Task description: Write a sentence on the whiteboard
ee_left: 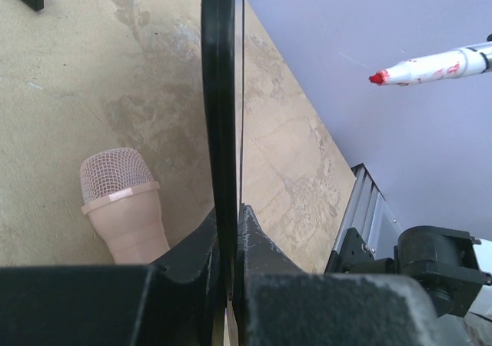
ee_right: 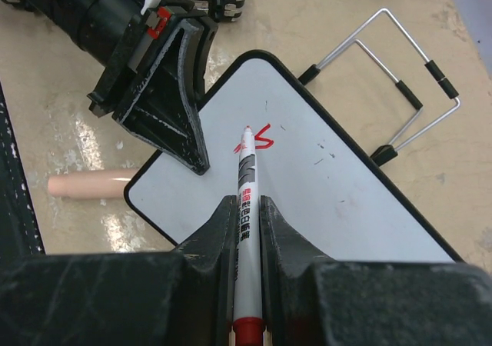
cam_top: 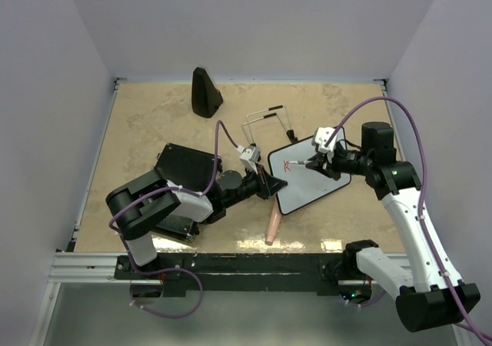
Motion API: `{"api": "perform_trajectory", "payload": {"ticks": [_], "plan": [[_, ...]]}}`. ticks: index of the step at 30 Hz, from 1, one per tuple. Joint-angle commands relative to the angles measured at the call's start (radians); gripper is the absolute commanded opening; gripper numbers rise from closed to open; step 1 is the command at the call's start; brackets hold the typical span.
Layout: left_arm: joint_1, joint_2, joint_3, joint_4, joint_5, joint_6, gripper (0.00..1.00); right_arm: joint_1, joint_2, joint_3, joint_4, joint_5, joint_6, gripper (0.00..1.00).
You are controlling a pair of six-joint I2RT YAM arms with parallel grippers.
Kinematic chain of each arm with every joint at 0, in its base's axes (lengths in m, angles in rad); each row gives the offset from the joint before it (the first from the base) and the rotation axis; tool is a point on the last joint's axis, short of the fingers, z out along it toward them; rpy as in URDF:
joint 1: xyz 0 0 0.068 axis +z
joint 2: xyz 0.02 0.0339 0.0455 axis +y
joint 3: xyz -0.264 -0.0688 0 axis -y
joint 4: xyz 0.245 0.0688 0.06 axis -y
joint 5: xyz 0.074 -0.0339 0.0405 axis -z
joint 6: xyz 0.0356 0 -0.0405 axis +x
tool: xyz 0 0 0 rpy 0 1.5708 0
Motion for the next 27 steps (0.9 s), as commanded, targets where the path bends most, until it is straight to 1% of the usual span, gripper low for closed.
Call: {"api": "perform_trajectory", "payload": {"ticks": [1, 5, 9, 16, 27], "plan": [[-0.028, -0.005, 0.016, 0.057, -0.019, 0.066, 0.00, 0.000, -0.028, -0.020, 0.012, -0.012, 0.023, 0.00], [-0.042, -0.013, 0.018, 0.032, -0.038, 0.082, 0.00, -0.007, -0.048, -0.040, 0.025, -0.015, 0.033, 0.00], [-0.048, -0.024, 0.016, 0.023, -0.044, 0.089, 0.00, -0.023, -0.042, -0.023, -0.011, -0.009, 0.000, 0.00], [-0.049, -0.016, 0.001, 0.057, -0.041, 0.069, 0.00, -0.055, -0.037, -0.017, -0.054, -0.020, -0.044, 0.00], [-0.051, -0.009, 0.002, 0.063, -0.039, 0.056, 0.00, -0.067, -0.025, -0.024, -0.009, -0.047, -0.017, 0.00]]}}
